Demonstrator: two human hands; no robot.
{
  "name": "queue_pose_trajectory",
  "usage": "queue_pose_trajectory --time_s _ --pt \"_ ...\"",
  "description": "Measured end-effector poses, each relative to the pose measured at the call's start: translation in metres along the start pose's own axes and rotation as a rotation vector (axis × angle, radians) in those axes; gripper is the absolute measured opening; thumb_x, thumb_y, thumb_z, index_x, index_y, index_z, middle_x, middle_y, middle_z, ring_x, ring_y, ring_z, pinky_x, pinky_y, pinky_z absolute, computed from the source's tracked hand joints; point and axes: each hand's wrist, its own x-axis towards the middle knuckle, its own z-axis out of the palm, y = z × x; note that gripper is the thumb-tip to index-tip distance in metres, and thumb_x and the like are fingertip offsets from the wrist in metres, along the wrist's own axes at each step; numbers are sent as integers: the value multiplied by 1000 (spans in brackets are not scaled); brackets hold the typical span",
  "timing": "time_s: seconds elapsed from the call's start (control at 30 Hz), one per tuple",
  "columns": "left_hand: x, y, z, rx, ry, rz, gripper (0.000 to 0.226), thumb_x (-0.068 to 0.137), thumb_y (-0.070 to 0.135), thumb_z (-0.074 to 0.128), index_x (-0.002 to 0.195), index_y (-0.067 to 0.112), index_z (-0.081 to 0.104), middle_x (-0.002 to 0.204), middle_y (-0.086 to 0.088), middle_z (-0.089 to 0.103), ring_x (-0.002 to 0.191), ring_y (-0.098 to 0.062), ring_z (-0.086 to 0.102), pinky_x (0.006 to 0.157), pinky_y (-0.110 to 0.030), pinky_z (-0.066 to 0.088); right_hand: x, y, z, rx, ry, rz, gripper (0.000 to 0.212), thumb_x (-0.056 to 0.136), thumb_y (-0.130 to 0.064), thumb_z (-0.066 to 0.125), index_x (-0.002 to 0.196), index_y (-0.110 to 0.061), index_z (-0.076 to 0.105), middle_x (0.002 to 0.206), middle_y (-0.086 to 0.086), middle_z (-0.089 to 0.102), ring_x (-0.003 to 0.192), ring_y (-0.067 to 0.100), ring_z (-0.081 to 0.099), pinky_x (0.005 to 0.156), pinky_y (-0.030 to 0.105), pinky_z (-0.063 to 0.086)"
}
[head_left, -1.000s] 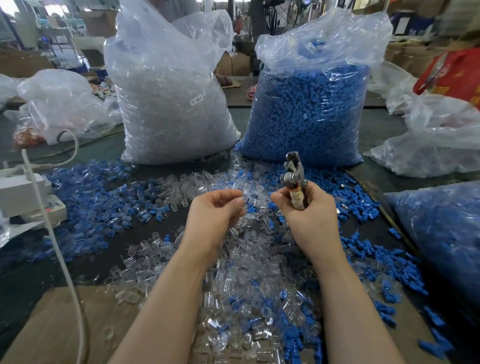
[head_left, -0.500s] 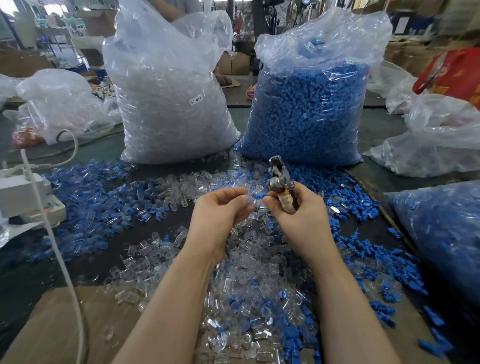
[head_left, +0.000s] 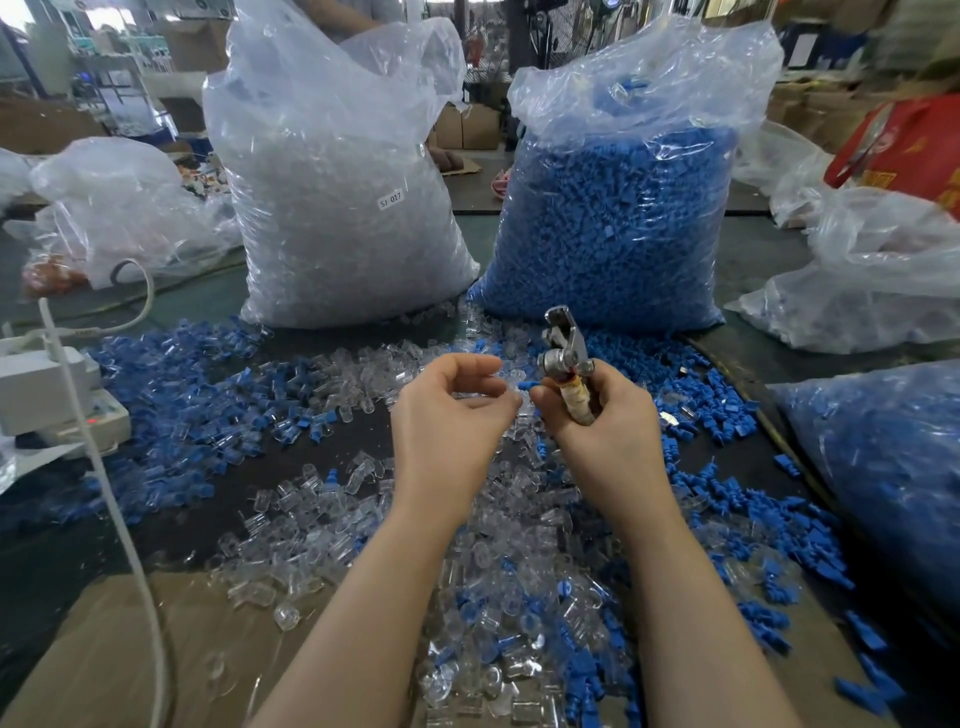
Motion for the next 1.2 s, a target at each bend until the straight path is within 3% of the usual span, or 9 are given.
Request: queue_pose_trajectory --time_s 0.17,0.33,0.73,0.9,1.03,1.2 --pt "-3 2 1 54 16 91 28 75 11 82 91 29 69 76 12 71 66 3 67 61 -8 49 0 -2 0 -27 11 -3 19 80 -43 66 78 -26 60 75 -15 66 61 11 58 58 42 51" --pt "-5 2 5 67 11 147 29 75 8 81 94 27 69 77 12 71 68 3 67 64 -9 51 0 -1 1 -39 7 6 14 86 -26 73 79 -25 61 71 -11 65 64 13 59 62 46 52" --pt "-7 2 4 105 12 199 27 76 9 80 91 28 68 78 14 71 72 3 67 67 -14 55 0 -3 -1 -32 -46 27 6 88 -22 70 89 -16 69 71 -2 68 69 23 62 65 51 52" --pt "-6 1 3 30 16 172 23 77 8 81 87 25 69 77 11 71 71 1 67 66 -12 53 -1 -6 -3 2 -87 43 12 84 -33 66 88 -22 69 76 -6 70 70 18 65 66 50 55" --pt "-1 0 -1 -128 1 86 27 76 0 80 88 21 68 78 6 72 72 -3 68 70 -18 55 0 -5 -9 -14 -121 59 28 77 -41 61 90 -18 69 76 1 71 75 27 67 70 53 55" --pt "5 0 -9 -223 -18 101 30 76 -5 78 89 19 66 75 7 71 73 -4 67 71 -16 53 2 0 -15 -176 -196 35 12 84 -27 65 90 -17 67 76 0 69 73 24 63 69 52 54"
